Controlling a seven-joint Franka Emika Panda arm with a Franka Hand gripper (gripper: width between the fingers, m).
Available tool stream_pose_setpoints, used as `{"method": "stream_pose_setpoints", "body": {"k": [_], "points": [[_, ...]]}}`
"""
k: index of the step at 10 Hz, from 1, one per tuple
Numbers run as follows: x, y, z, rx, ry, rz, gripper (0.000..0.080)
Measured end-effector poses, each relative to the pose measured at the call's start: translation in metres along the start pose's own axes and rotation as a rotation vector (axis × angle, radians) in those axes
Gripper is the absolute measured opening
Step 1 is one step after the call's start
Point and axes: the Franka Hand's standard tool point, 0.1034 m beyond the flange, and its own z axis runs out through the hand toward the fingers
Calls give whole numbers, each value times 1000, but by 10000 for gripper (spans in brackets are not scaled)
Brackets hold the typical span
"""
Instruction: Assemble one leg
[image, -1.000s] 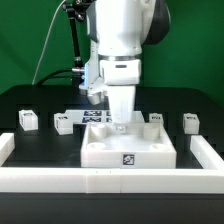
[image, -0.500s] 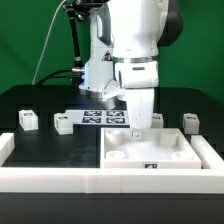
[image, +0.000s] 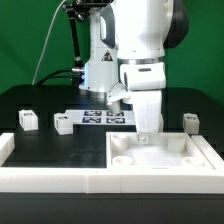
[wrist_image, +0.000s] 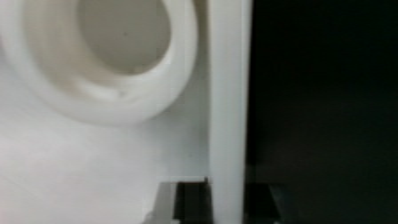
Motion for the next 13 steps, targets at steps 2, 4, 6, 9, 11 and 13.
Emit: {"method": "stream_pose_setpoints", "body": {"k": [2, 4, 6, 9, 11, 13], "points": [[2, 0, 0, 0, 1, -3, 61], [1, 0, 0, 0, 0, -2, 288], [1, 0, 0, 1, 0, -1, 420], [0, -1, 0, 1, 0, -1, 632], [0, -1, 0, 1, 0, -1, 646], [0, 0, 0, 0, -1, 0, 649]]}}
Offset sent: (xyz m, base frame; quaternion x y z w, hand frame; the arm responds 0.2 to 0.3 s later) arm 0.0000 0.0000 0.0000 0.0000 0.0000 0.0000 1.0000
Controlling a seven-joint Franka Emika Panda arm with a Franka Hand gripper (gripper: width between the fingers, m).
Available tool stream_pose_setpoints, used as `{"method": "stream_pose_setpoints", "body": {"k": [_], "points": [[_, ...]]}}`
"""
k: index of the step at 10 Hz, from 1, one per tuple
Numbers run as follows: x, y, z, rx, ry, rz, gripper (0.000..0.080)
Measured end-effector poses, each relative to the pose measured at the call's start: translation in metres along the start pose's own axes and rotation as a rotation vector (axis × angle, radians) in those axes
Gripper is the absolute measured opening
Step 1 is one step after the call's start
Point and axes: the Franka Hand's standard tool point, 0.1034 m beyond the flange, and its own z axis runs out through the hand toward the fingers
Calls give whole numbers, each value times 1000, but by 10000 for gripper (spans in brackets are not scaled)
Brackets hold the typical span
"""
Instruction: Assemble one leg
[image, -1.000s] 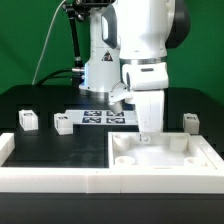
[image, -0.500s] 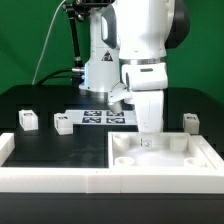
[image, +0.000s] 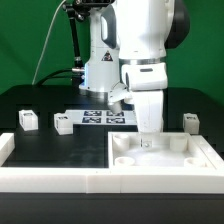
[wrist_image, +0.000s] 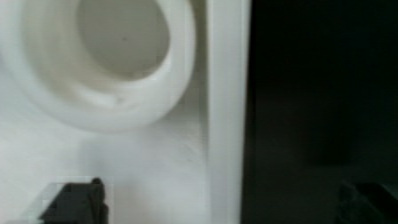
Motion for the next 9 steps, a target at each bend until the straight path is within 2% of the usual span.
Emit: {"method": "stream_pose_setpoints", "body": {"k": [2, 5, 6, 9], "points": [[3, -4, -17, -15, -10, 63, 649], [14, -24, -47, -51, -18, 173, 649], [17, -29, -47, -47, -18, 199, 649], [15, -29, -45, -45, -18, 209, 649]]}}
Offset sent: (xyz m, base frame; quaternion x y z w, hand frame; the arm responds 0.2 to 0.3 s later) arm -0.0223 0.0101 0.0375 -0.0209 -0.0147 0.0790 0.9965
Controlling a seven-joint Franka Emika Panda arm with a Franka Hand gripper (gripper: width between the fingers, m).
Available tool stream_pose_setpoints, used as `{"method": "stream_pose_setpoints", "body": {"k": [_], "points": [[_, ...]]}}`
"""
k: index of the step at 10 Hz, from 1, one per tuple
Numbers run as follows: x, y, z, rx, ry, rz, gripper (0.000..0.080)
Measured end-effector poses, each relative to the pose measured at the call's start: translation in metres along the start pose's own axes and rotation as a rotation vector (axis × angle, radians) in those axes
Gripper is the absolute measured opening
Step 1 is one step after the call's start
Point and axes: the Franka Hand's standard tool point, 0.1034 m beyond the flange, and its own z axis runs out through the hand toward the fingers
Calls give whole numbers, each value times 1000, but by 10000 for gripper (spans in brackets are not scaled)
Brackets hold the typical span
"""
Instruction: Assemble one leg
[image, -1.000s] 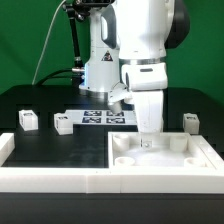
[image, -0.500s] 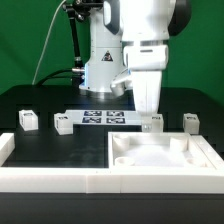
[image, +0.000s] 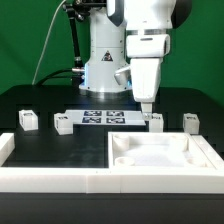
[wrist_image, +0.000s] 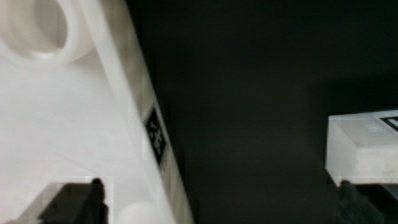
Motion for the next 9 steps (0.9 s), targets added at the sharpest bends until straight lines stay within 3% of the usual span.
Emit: {"method": "stream_pose_setpoints", "body": {"k": [2, 3, 4, 6, 9], "points": [[0, -2, 0, 2, 7, 234, 649], [-2, -11, 0, -10, 30, 421, 649], [-1, -20, 3, 3, 35, 534, 649], [21, -33, 5, 25, 48, 834, 649], [22, -33, 6, 36, 58, 1090, 649]]}}
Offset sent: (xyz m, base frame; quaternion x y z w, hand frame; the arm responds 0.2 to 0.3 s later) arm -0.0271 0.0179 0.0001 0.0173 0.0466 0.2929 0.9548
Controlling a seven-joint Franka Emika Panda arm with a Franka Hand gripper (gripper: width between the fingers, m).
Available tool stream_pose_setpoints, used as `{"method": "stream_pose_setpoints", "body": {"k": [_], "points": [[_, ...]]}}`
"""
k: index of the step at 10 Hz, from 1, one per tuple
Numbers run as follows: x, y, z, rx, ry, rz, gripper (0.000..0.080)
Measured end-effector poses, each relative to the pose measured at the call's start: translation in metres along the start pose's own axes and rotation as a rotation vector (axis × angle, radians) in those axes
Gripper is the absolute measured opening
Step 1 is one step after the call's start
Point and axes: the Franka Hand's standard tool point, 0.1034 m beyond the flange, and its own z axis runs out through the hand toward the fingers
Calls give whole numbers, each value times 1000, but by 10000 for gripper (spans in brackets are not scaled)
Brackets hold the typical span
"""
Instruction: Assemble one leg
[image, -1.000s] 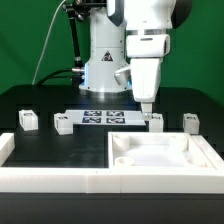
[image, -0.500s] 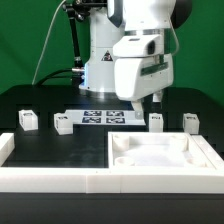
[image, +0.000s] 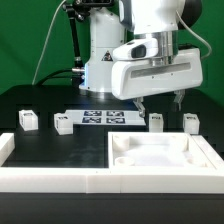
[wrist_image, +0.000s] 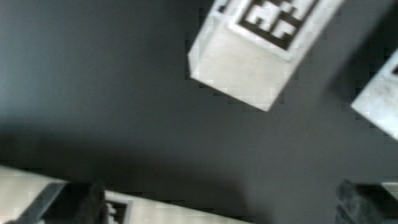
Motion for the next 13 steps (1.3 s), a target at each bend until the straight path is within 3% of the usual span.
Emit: {"method": "stream_pose_setpoints", "body": {"k": [1, 4, 6, 9, 11, 13], "points": [[0, -3, 0, 2, 3, 73, 649], [-2, -46, 6, 27, -2, 435, 649], [-1, -66, 6, 35, -3, 468, 649], [-2, -67, 7, 35, -23, 452, 649], [-8, -64, 9, 46, -190, 424, 649], [-22, -75, 19, 58, -323, 421, 649]]}}
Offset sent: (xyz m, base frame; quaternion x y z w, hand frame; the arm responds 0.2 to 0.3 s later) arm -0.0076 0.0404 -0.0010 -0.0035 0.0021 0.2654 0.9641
